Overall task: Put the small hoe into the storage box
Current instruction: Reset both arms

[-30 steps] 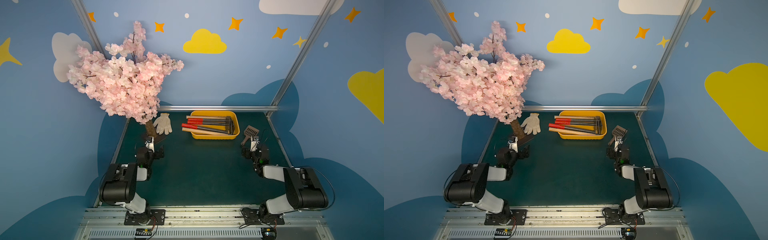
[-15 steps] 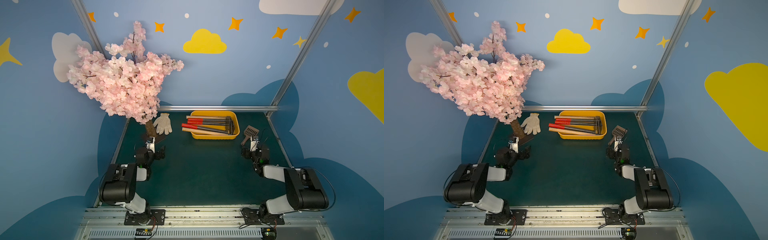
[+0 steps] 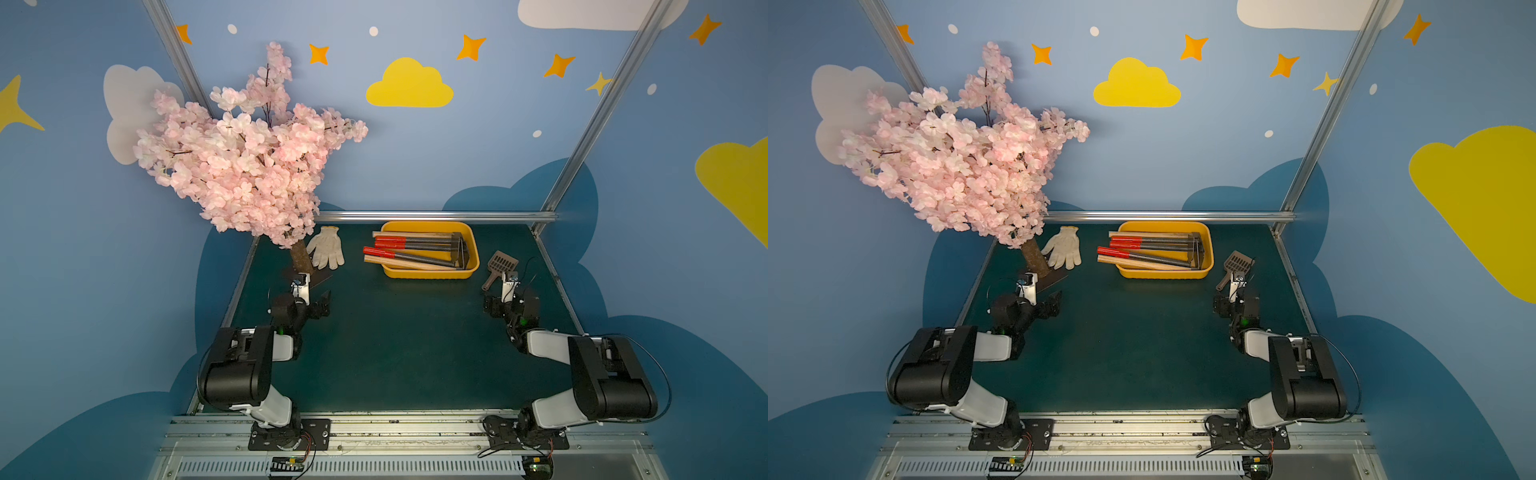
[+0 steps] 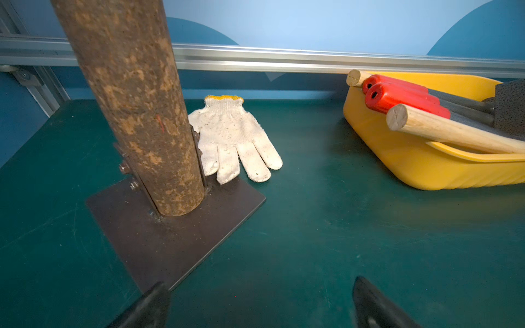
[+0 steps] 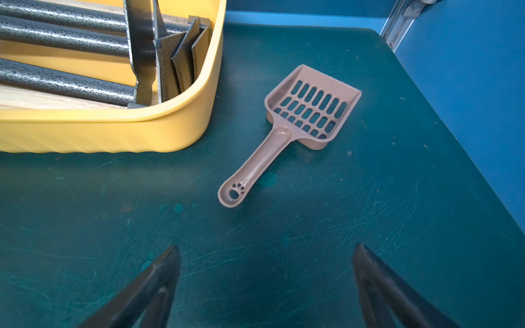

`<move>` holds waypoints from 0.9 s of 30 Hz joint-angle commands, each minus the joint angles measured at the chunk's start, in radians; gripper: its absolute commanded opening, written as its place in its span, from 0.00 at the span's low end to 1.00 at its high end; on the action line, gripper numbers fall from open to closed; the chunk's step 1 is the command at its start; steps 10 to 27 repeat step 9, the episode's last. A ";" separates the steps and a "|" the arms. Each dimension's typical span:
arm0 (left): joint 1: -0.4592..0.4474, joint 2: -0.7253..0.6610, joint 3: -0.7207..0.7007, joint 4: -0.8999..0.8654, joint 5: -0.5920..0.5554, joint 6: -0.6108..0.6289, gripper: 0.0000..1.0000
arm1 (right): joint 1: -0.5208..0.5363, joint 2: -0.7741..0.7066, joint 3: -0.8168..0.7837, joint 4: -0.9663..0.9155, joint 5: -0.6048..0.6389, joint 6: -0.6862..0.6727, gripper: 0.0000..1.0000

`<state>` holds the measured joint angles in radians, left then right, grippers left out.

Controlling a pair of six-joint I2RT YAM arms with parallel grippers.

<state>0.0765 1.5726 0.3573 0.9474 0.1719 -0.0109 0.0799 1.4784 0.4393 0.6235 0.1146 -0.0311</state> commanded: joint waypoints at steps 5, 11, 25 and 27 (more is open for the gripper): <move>0.002 0.008 0.022 -0.023 -0.009 0.001 1.00 | -0.002 -0.004 0.021 -0.009 0.008 0.008 0.93; 0.001 0.004 0.014 -0.015 -0.009 -0.001 1.00 | -0.002 -0.006 0.021 -0.008 0.008 0.009 0.93; 0.001 0.004 0.014 -0.015 -0.009 -0.001 1.00 | -0.002 -0.006 0.021 -0.008 0.008 0.009 0.93; 0.001 0.004 0.014 -0.015 -0.009 -0.001 1.00 | -0.002 -0.006 0.021 -0.008 0.008 0.009 0.93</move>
